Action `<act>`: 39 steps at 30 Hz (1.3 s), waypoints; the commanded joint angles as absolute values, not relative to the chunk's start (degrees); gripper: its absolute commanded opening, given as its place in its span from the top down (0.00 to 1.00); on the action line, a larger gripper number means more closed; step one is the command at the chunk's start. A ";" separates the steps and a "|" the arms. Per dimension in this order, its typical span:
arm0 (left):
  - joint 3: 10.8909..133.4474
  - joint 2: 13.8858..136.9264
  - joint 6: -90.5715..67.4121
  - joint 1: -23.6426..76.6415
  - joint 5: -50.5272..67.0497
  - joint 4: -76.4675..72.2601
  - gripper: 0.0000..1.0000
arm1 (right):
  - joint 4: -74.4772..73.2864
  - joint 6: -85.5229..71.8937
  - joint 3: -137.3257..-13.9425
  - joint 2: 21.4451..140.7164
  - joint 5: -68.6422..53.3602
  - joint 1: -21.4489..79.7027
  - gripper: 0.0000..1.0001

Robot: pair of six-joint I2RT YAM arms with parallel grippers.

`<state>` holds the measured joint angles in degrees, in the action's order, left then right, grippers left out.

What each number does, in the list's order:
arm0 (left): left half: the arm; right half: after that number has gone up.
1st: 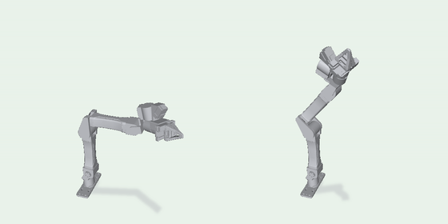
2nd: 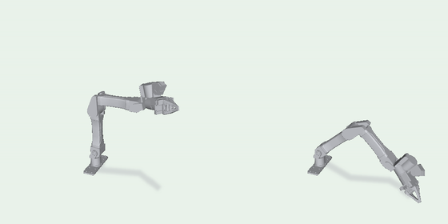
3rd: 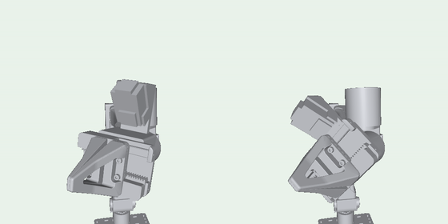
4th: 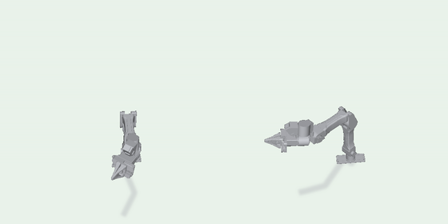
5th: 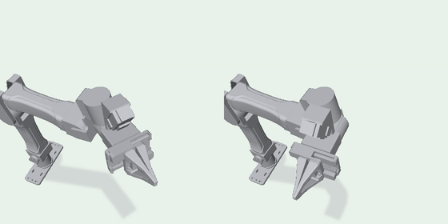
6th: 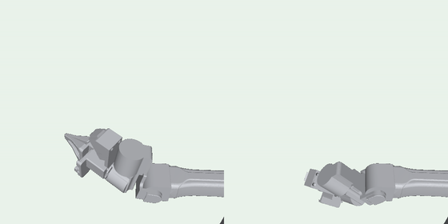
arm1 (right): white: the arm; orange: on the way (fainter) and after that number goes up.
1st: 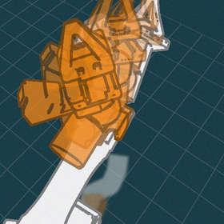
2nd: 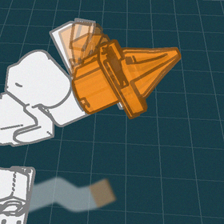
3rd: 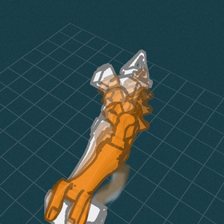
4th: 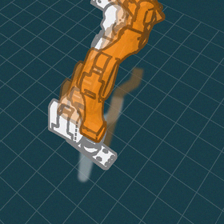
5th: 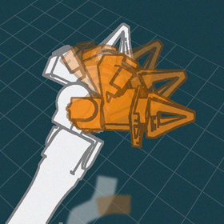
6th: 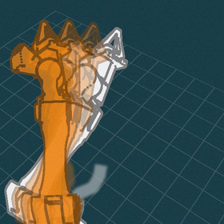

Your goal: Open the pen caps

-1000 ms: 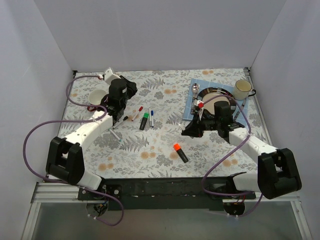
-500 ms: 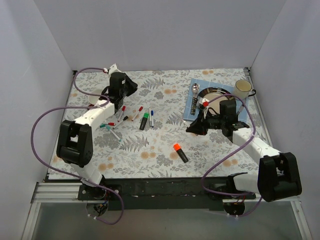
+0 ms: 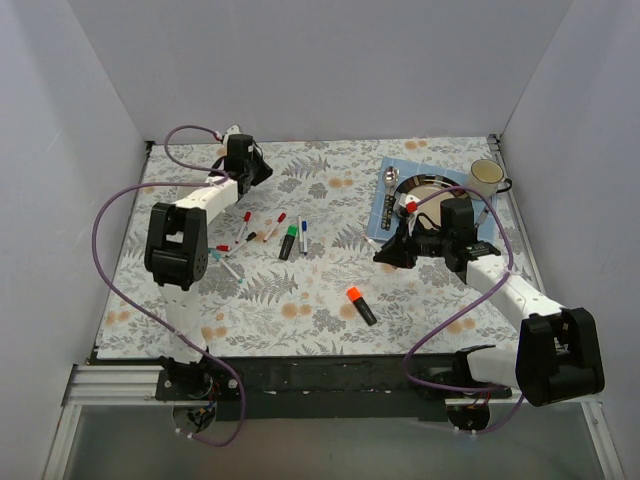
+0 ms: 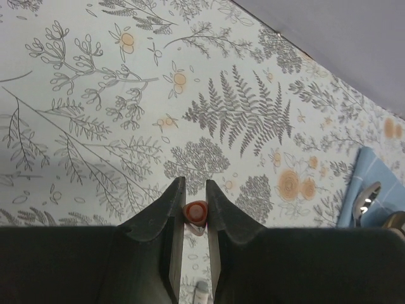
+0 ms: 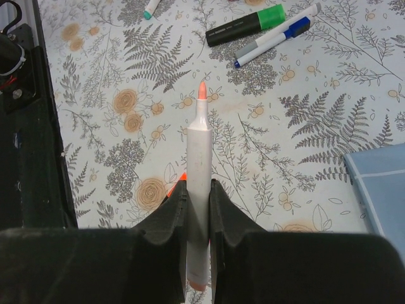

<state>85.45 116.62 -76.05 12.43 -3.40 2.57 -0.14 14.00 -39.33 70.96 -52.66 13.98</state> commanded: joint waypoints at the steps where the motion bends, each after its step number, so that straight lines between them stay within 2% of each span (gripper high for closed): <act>1: 93.24 121.88 -74.44 10.81 -4.13 8.34 1.00 | 0.09 15.29 -42.10 69.87 -52.56 13.80 0.99; 10: 105.10 132.18 -73.21 8.88 -5.18 15.64 0.92 | -1.41 15.64 -42.36 69.78 -52.03 13.80 0.99; 14: 107.40 133.77 -72.86 8.88 -6.76 16.69 0.80 | -1.58 15.64 -42.54 70.22 -52.03 13.80 0.99; 21: 110.92 134.92 -71.90 8.79 -9.23 19.86 0.54 | -1.93 16.00 -42.71 70.40 -51.86 13.71 0.99; 24: 110.57 133.25 -71.46 8.79 -9.14 19.86 0.53 | -2.11 16.35 -42.71 70.49 -51.59 13.54 0.99; 27: 108.82 129.12 -71.28 8.79 -7.65 19.60 0.49 | -2.81 17.40 -42.98 70.66 -50.28 13.36 0.99; 29: 106.71 123.79 -71.11 8.79 -4.76 18.46 0.43 | -3.69 18.28 -43.07 70.58 -48.01 13.36 0.99; 35: 87.30 103.07 -71.80 8.88 6.65 9.77 0.22 | -8.69 26.18 -44.47 71.98 -35.54 13.18 0.99; 39: 72.89 89.26 -72.16 9.05 13.25 5.10 0.16 | -12.64 31.89 -45.17 73.12 -26.65 12.57 0.99</act>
<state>82.24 104.40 -72.27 8.84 3.84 11.57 -7.66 24.60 -42.48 72.01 -37.74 13.47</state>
